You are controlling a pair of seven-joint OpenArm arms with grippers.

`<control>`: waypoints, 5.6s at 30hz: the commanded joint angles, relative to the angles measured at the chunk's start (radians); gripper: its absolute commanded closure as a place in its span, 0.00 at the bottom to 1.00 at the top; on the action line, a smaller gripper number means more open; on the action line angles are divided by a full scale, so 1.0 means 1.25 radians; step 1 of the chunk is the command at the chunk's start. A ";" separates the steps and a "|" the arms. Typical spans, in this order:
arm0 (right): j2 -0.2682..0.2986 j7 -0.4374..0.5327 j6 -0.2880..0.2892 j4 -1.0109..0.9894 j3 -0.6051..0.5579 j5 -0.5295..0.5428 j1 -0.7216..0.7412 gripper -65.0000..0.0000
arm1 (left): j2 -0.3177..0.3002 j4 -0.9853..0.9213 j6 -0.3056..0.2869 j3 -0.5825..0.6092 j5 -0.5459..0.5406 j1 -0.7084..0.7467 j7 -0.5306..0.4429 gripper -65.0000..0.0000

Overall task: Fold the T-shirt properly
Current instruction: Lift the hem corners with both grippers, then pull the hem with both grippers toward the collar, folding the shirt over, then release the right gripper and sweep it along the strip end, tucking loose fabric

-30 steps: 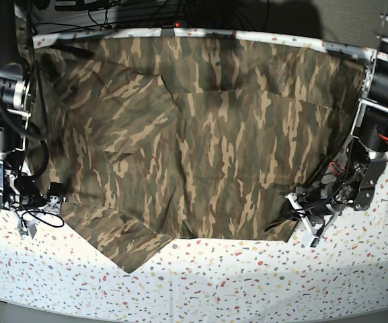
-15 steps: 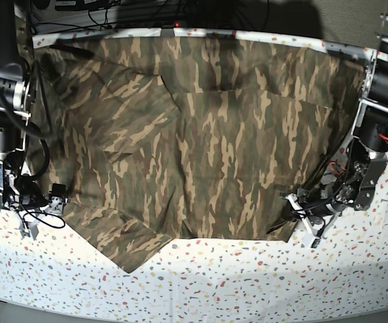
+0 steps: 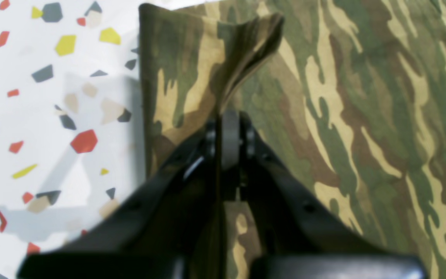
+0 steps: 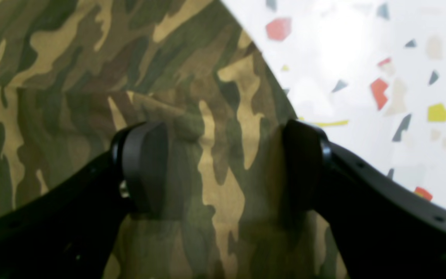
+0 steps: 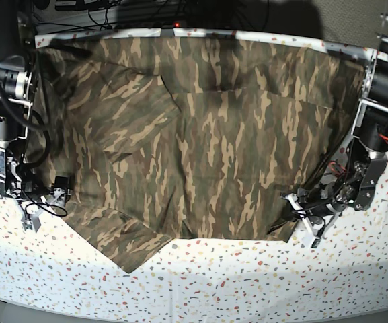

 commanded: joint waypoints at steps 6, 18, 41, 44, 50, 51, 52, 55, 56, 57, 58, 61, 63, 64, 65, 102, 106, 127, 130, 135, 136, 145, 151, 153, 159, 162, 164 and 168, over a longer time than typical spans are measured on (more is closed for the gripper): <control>0.010 -0.001 0.005 0.006 0.002 0.002 0.003 0.60 | -0.007 0.013 -0.007 -0.004 -0.009 -0.028 -0.022 1.00; 0.011 -0.005 0.005 0.027 0.002 0.002 0.005 1.00 | -0.007 0.034 -0.006 -0.004 -0.009 -0.028 -0.021 1.00; 0.086 -0.112 0.156 0.192 0.002 0.064 0.000 1.00 | -0.097 0.178 -0.006 -0.004 -0.028 -0.023 0.088 1.00; 0.097 -0.114 0.162 0.193 0.002 0.064 -0.002 1.00 | -0.105 0.178 -0.006 -0.004 -0.061 -0.024 0.092 1.00; 0.108 -0.120 0.162 0.192 0.002 0.085 -0.002 1.00 | -0.104 0.178 -0.006 -0.005 -0.061 -0.024 0.110 1.00; 0.109 -0.126 0.162 0.192 0.002 0.099 -0.002 1.00 | -0.105 0.178 -0.006 -0.005 -0.061 -0.024 0.112 1.00; 0.109 -0.132 0.162 0.192 0.002 0.110 -0.002 1.00 | -0.105 0.178 -0.006 -0.005 -0.062 -0.024 0.115 1.00; 0.108 -0.142 0.162 0.193 0.002 0.137 -0.002 1.00 | -0.107 0.178 -0.006 -0.005 -0.081 -0.024 0.141 1.00; 0.109 -0.148 0.162 0.193 0.002 0.147 -0.002 1.00 | -0.109 0.178 -0.006 -0.005 -0.096 -0.024 0.150 1.00; 0.109 -0.157 0.162 0.193 0.002 0.155 -0.002 1.00 | -0.113 0.178 -0.007 -0.005 -0.116 -0.023 0.157 1.00; 0.109 -0.164 0.162 0.195 0.002 0.162 -0.003 1.00 | -0.118 0.178 -0.007 -0.005 -0.132 -0.024 0.161 1.00; 0.109 -0.170 0.162 0.234 0.002 0.170 -0.027 1.00 | -0.127 0.186 -0.020 -0.038 -0.143 -0.019 0.182 1.00; 0.108 -0.169 0.162 0.294 0.002 0.170 -0.064 1.00 | -0.133 0.208 -0.029 -0.084 -0.157 0.001 0.194 1.00; 0.108 -0.168 0.162 0.329 0.002 0.170 -0.086 1.00 | -0.136 0.227 -0.034 -0.111 -0.172 0.016 0.202 1.00; 0.108 -0.169 0.162 0.365 0.002 0.169 -0.109 1.00 | -0.136 0.248 -0.037 -0.138 -0.184 0.034 0.215 1.00; 0.213 -0.085 0.058 0.784 0.003 -0.069 -0.458 1.00 | -0.171 0.690 -0.052 -0.481 -0.226 0.430 0.333 1.00; 0.213 -0.087 0.057 0.784 0.003 -0.077 -0.459 1.00 | -0.171 0.690 -0.052 -0.481 -0.226 0.430 0.350 1.00; 0.213 -0.133 -0.056 0.784 0.003 -0.107 -0.598 1.00 | -0.171 0.690 -0.052 -0.481 -0.244 0.459 0.467 1.00; 0.212 -0.133 -0.097 0.784 0.003 -0.107 -0.622 1.00 | -0.171 0.690 -0.052 -0.481 -0.256 0.494 0.462 1.00; 0.208 -0.133 -0.110 0.784 0.003 -0.099 -0.645 1.00 | -0.171 0.690 -0.052 -0.481 -0.255 0.533 0.451 1.00; 0.208 -0.134 -0.110 0.784 0.003 -0.084 -0.645 1.00 | -0.171 0.690 -0.052 -0.481 -0.255 0.536 0.447 1.00; 0.208 -0.146 -0.110 0.784 0.003 -0.059 -0.645 0.57 | -0.171 0.690 -0.054 -0.481 -0.255 0.537 0.446 0.71; 0.209 -0.136 -0.117 0.784 0.003 -0.065 -0.642 0.48 | -0.171 0.690 -0.054 -0.481 -0.241 0.537 0.436 0.57; 0.208 -0.094 -0.129 0.787 0.003 -0.064 -0.634 0.48 | -0.171 0.690 -0.054 -0.481 -0.241 0.536 0.395 0.57; 0.208 -0.059 -0.157 0.800 0.003 0.027 -0.523 0.48 | -0.147 0.692 -0.054 -0.481 -0.241 0.522 0.275 0.57; 0.196 -0.059 -0.156 0.793 0.003 0.066 -0.437 0.48 | -0.111 0.698 -0.054 -0.481 -0.244 0.519 0.286 0.57; 0.173 -0.059 -0.151 0.766 0.003 0.073 -0.378 0.48 | -0.080 0.706 -0.058 -0.481 -0.244 0.519 0.314 0.57; 0.105 -0.054 -0.102 0.623 0.003 0.103 -0.255 0.48 | -0.025 0.711 -0.080 -0.481 -0.243 0.519 0.334 0.57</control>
